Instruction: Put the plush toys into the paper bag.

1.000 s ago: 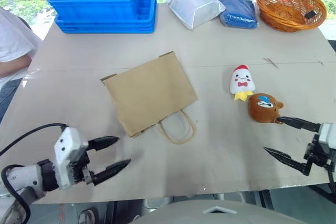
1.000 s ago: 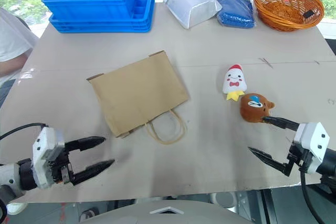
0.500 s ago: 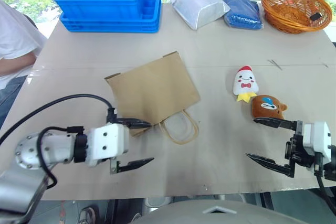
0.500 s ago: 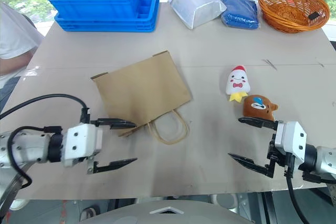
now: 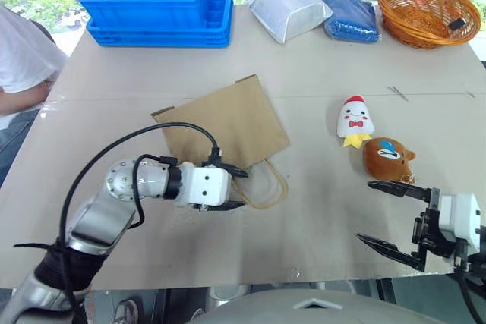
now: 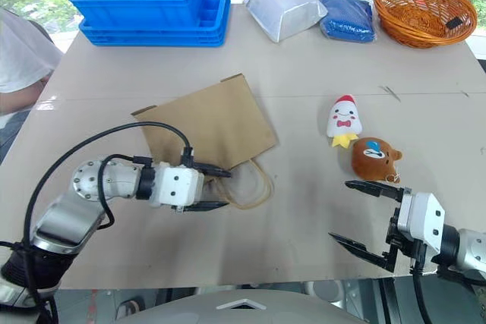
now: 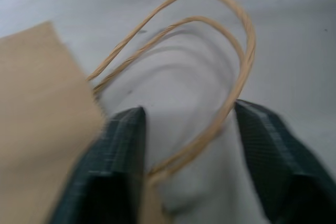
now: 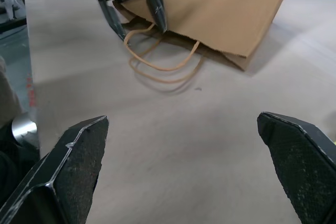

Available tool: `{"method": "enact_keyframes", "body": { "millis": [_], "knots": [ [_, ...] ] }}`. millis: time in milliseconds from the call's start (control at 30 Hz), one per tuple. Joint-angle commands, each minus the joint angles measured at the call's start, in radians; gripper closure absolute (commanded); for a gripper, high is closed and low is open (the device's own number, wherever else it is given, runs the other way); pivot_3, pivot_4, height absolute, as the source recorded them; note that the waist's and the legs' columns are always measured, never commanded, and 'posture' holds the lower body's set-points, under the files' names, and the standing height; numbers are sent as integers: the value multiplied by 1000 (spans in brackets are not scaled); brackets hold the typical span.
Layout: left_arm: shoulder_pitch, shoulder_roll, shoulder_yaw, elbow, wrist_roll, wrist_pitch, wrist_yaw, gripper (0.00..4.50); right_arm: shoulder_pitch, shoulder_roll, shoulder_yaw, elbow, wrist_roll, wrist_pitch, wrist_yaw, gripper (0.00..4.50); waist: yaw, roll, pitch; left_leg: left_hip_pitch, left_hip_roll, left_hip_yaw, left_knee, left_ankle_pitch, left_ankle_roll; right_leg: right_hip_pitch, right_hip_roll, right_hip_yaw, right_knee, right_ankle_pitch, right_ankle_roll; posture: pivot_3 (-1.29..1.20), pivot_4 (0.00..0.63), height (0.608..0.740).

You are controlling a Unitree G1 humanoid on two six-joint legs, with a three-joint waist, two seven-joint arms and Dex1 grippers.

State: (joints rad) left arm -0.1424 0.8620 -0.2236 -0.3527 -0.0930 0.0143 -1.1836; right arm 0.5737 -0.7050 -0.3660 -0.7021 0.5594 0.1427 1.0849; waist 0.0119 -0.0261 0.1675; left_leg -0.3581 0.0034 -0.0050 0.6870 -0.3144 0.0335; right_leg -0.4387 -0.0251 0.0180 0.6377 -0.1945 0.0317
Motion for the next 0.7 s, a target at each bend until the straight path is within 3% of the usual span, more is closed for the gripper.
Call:
{"method": "enact_keyframes", "body": {
  "millis": [33, 133, 200, 300, 467, 600, 700],
  "knots": [
    [-45, -26, -42, 29, 26, -53, -9, 3273, 9, 2, -9, -50, 6, -19, -12, 0, 2, 0, 0, 0, 0, 0, 0, 0, 0, 0, 0, 0, 0, 0, 0, 0, 150, 740],
    [-60, -55, -20, 28, -35, -9, -2, 4473, 15, 3, -19, -74, 15, -7, -31, 0, 1, 0, 0, 0, 0, 0, 0, 0, 0, 0, 0, 0, 0, 0, 0, 0, 150, 740],
    [-50, -71, 38, -8, -147, 101, 16, 4473, 13, 8, -20, -89, 24, 3, -54, 0, -1, 0, 0, 0, 0, 0, 0, 0, 0, 0, 0, 0, 0, 0, 0, 0, 150, 740],
    [-57, -104, 166, -87, -430, 365, 79, 4473, -15, 13, -1, -99, 22, 21, -97, 0, 0, 0, 0, 0, 1, -1, 0, 0, 0, 0, 0, -1, 1, 0, 0, 0, 150, 740],
    [-186, -158, 363, -68, -820, 741, 323, 4473, -263, 52, 144, -118, -23, 165, -325, 0, -4, -1, 0, 0, 1, -2, 2, 0, 0, 0, -1, -2, 3, -2, 4, 0, 150, 740],
    [-263, -223, 432, -40, -976, 864, 486, 4500, -512, 83, 254, -53, 61, 359, -432, 1845, -13, -1, 0, 0, 0, -3, 3, 0, 0, 0, -1, -1, 4, 1, 0, 0, 150, 740],
    [-307, -260, 421, -36, -997, 884, 545, 4500, -702, 133, 344, 13, 62, 445, -484, 3279, -14, -2, 0, -1, -1, -6, 3, 0, -1, 0, -1, -2, 4, 1, -1, 0, 150, 740]
  ]
}}
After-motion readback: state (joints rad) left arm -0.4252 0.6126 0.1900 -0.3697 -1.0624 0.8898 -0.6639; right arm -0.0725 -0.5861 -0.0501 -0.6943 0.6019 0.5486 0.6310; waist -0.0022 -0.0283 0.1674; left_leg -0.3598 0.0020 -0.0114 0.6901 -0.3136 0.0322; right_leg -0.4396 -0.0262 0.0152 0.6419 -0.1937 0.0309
